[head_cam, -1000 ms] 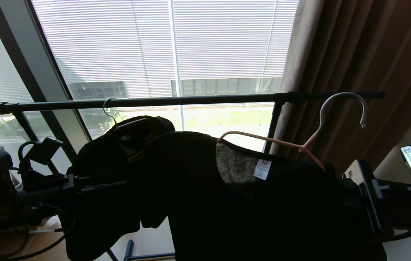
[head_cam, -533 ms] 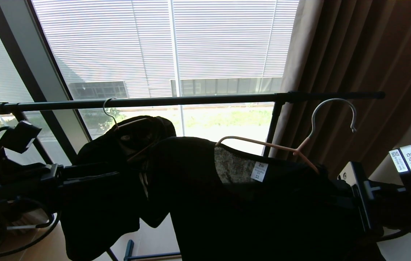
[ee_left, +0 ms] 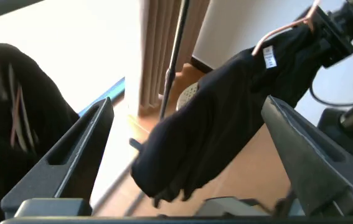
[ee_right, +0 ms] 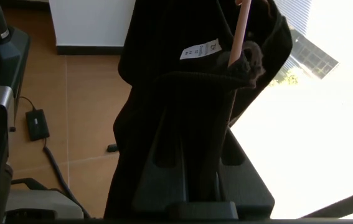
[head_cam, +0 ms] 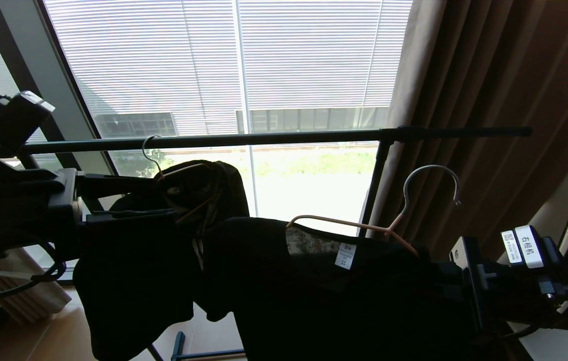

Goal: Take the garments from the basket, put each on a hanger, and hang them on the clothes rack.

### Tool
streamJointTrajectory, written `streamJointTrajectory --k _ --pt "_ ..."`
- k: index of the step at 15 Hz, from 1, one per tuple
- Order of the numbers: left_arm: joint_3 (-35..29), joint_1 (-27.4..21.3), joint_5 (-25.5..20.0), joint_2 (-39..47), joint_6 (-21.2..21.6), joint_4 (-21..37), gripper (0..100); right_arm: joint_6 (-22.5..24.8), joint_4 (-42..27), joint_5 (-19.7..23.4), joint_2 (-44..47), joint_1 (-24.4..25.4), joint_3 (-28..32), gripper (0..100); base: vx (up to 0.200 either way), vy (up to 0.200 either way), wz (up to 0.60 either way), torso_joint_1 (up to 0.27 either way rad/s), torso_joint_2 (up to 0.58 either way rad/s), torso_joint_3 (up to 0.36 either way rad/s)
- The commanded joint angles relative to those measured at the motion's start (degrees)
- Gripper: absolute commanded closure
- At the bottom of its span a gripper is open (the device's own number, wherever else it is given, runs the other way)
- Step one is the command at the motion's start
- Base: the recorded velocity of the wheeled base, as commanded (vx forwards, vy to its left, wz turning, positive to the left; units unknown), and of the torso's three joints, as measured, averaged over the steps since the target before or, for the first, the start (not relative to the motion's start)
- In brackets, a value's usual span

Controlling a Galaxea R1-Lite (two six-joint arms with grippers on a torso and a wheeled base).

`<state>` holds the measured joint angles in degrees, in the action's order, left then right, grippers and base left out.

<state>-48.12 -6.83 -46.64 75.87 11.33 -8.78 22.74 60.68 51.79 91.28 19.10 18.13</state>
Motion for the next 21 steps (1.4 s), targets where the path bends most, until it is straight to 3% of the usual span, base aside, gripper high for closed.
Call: streamJointTrajectory --k 1,6,10,15,21 --pt "-0.1 -4.6 0.2 2.8 5.7 0.0 0 0.2 0.0 -0.4 0.8 1.3 -0.5 100 0.0 0.0 0.0 0.0 0.0 0.0" --pt "0.0 -8.7 0.1 9.2 21.6 -0.1 0 0.5 0.0 -0.5 0.9 2.5 -1.1 100 0.0 0.0 0.0 0.0 0.0 0.0" --pt "-0.8 -11.9 -0.1 12.5 30.1 -0.1 0 1.3 0.0 -0.5 1.6 3.0 -1.4 100 0.0 0.0 0.0 0.0 0.0 0.0" --pt "-3.7 -16.6 0.0 16.3 30.1 -0.1 0 2.9 0.0 -0.5 1.5 3.2 -1.9 100 0.0 0.0 0.0 0.0 0.0 0.0" --pt "-4.5 -18.6 0.2 19.1 30.0 0.0 0 4.5 0.1 -0.5 0.9 3.2 -2.3 100 0.0 0.0 0.0 0.0 0.0 0.0"
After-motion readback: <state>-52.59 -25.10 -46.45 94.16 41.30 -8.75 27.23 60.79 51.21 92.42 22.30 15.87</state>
